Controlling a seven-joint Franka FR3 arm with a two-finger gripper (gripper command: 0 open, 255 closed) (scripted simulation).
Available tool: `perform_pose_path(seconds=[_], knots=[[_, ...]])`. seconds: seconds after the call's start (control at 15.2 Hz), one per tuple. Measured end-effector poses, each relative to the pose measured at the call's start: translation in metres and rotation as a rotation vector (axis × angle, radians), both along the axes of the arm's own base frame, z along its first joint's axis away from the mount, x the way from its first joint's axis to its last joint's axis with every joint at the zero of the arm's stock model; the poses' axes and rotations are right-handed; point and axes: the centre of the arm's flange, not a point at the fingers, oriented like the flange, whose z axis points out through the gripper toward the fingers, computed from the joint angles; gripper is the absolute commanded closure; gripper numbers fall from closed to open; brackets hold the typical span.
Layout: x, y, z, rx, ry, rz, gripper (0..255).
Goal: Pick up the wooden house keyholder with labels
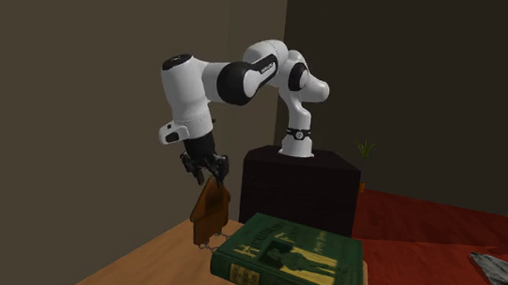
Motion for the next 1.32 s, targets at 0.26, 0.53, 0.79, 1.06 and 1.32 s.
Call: perform_pose_path(seconds=[0.26, 0.53, 0.79, 1.06, 1.32], knots=[[0.000, 0.000, 0.000, 0.000, -0.001, 0.000, 255], [0.000, 0.000, 0.000, 0.000, -0.001, 0.000, 255], [0.001, -0.001, 0.010, 0.000, 0.000, 0.000, 255], [0.001, -0.001, 0.029, 0.000, 0.000, 0.000, 255], [0.000, 0.001, 0.051, 0.000, 0.000, 0.000, 255]])
